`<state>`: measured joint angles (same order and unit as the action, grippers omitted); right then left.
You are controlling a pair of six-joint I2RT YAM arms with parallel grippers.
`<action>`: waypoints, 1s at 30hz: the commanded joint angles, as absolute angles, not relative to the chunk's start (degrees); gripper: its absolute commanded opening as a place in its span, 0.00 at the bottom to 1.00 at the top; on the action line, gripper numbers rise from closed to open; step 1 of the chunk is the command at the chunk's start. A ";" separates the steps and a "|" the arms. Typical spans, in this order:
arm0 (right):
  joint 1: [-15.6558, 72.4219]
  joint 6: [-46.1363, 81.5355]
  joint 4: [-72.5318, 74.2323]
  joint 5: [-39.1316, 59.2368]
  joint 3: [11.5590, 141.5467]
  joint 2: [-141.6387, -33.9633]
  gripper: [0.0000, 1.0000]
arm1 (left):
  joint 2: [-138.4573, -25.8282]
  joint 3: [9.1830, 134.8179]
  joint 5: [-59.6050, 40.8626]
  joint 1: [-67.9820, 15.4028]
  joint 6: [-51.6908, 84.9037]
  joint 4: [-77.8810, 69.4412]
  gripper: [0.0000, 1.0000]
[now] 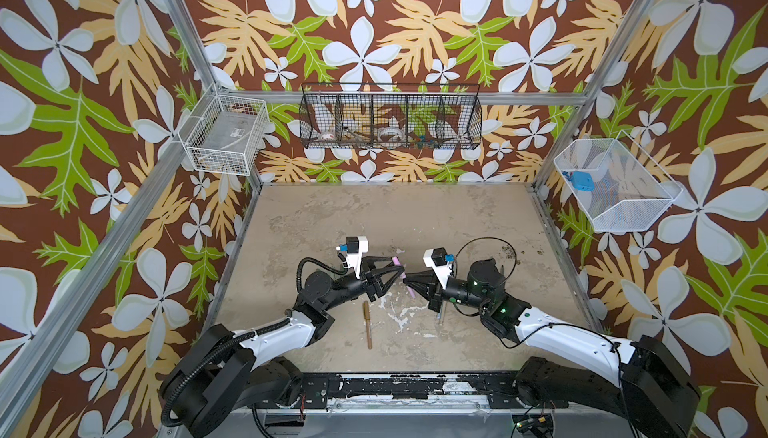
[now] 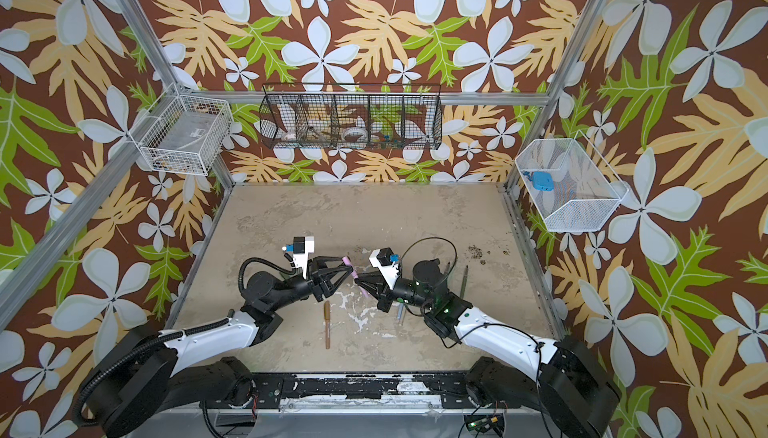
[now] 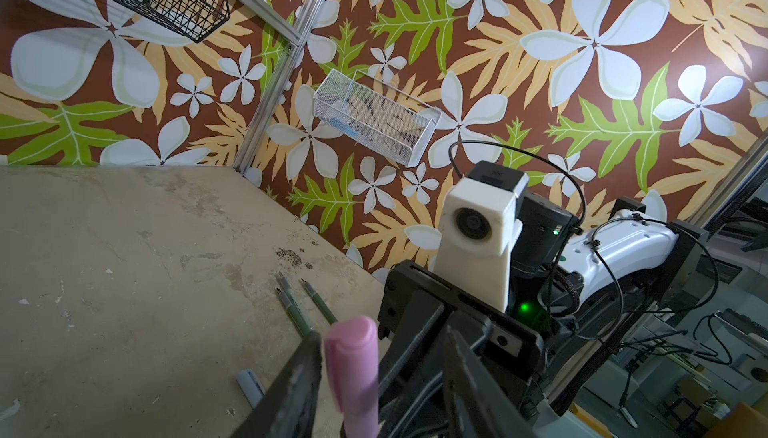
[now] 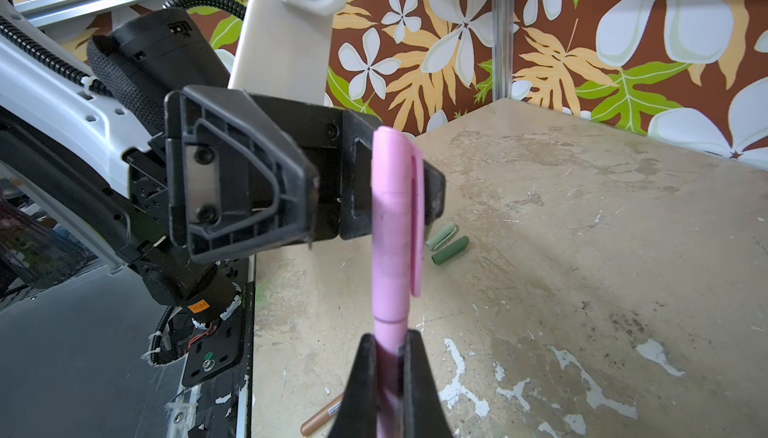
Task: Open the pen caps
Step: 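Close the left gripper on the pink cap above the right gripper, then hold the pink cap with the left gripper while the right gripper pulls the pen body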
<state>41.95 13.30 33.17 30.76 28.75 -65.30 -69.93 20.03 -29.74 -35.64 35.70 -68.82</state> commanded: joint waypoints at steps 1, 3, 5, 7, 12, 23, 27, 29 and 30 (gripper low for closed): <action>41.92 13.79 36.39 32.52 28.79 -65.64 0.07 | -70.15 20.43 -29.15 -35.77 34.40 -67.94 0.47; 41.96 13.71 36.39 32.84 28.98 -66.00 0.07 | -70.92 20.89 -29.34 -35.84 34.39 -67.46 0.46; 42.03 13.71 36.55 32.87 29.17 -66.26 0.07 | -71.57 21.34 -29.73 -35.95 34.44 -67.24 0.46; 42.09 13.80 36.66 33.04 29.24 -66.50 0.07 | -71.80 21.43 -29.94 -36.12 34.28 -67.24 0.45; 42.19 14.04 36.74 33.23 29.35 -66.87 0.07 | -71.62 21.36 -30.02 -36.34 34.08 -67.14 0.27; 42.19 13.86 35.25 31.81 29.08 -65.44 0.51 | -70.56 20.74 -31.08 -36.73 33.14 -67.93 0.03; 42.20 13.84 35.15 33.58 29.83 -66.97 0.46 | -70.44 20.93 -32.49 -37.32 32.98 -68.71 0.02; 42.21 13.98 35.00 35.36 30.30 -67.90 0.42 | -70.36 21.07 -32.69 -37.66 32.92 -68.73 0.03; 42.21 13.96 35.04 35.71 30.48 -68.27 0.39 | -70.33 21.01 -32.77 -37.78 32.88 -68.87 0.02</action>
<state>42.15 13.50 34.22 33.36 29.85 -67.64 -70.57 20.82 -31.75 -37.47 33.69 -66.67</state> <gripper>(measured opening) 0.407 0.149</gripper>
